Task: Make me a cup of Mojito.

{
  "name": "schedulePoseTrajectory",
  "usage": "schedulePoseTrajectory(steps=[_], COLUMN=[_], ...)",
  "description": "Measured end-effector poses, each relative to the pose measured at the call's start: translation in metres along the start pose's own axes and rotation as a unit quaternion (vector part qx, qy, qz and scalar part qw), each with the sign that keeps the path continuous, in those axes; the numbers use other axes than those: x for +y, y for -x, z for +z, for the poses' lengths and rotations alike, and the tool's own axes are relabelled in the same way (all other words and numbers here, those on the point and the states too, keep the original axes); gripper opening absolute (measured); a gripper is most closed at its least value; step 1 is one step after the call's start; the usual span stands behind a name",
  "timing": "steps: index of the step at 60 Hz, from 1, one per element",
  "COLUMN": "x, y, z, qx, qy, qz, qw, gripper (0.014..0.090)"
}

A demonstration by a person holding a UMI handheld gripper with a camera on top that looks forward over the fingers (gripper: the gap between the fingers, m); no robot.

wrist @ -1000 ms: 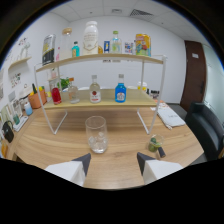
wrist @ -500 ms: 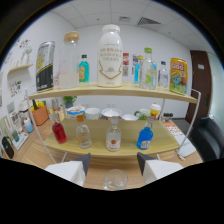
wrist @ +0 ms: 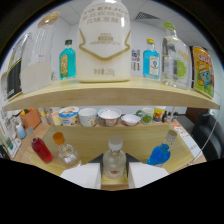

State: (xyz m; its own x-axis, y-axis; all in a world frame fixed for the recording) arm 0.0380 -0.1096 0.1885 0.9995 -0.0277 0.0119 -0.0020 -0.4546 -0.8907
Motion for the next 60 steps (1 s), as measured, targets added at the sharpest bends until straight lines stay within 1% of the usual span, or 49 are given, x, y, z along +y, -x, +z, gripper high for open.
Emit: schedulePoseTrajectory(steps=[7, 14, 20, 23, 31, 38, 44, 48, 54, 60], x=[0.0, 0.002, -0.005, -0.009, -0.002, 0.019, 0.04, 0.05, 0.06, 0.065], y=[-0.001, 0.001, -0.006, -0.012, -0.037, -0.067, -0.089, -0.101, -0.108, -0.113], z=[-0.001, -0.005, -0.022, -0.035, -0.068, -0.09, -0.097, -0.097, -0.092, -0.086], qx=[-0.001, -0.01, -0.005, 0.002, 0.027, 0.058, 0.081, 0.097, 0.112, 0.13], qy=[-0.003, 0.002, -0.012, -0.021, -0.029, -0.018, -0.002, 0.005, 0.01, 0.018], qz=[0.004, 0.005, 0.0, 0.0, -0.003, -0.015, -0.032, -0.075, -0.162, -0.275], qw=[1.0, 1.0, 1.0, 1.0, 0.999, 0.998, 0.996, 0.992, 0.98, 0.952], gripper=[0.0355, 0.0345, 0.0341, 0.0341, 0.0338, 0.0338, 0.0339, 0.034, 0.0338, 0.0338])
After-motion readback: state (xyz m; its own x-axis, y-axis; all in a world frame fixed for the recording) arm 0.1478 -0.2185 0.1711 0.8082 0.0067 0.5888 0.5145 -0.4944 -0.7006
